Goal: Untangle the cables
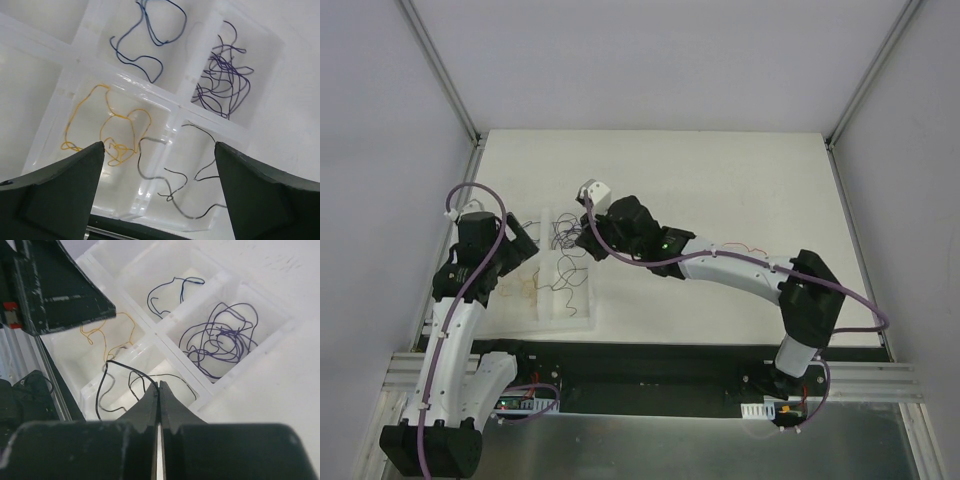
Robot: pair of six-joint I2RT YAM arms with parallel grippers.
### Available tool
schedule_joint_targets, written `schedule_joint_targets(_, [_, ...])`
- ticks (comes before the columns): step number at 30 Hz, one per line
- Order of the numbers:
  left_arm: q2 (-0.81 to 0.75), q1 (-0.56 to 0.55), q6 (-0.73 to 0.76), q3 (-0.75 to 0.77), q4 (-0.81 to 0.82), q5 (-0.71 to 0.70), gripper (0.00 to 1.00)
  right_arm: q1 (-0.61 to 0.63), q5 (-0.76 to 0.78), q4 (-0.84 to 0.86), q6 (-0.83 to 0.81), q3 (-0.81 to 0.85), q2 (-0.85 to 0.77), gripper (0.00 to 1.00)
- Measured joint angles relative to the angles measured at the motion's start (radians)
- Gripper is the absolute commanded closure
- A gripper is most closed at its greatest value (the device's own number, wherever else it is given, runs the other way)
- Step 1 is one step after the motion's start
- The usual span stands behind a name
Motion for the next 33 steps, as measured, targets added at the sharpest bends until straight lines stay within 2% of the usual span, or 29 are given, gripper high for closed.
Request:
schedule_joint_targets(9, [0.012,0.0,0.104,0.0,0.083,0.263,0.09,-0.001,0.055,-0.048,-0.067,-0.026,-0.164,1.0])
schedule_joint_targets(14, [0.004,0.0,0.127,0.0,0.109,0.324,0.07,0.021,0.108,-0.079,-0.093,-0.014,-0.138,1.0])
schedule_joint_targets(20, [-0.017,0.0,0.149,0.0,0.123,0.334,0.05,0.088,0.154,-0.135,-0.105,0.011,-0.04,1.0])
schedule_joint_targets(25, [-0.022,0.0,0.177,0.018,0.116,0.316,0.06,0.106,0.162,-0.141,-0.081,0.107,0.099,1.0])
schedule_joint_targets(29, [-0.008,0.0,0.211,0.108,0.092,0.245,0.06,0.109,0.202,-0.137,-0.031,0.192,0.22,1.0])
schedule_joint_targets(33, [0.006,0.0,0.223,0.216,0.092,0.196,0.1,0.111,0.249,-0.143,0.006,0.21,0.291,0.98])
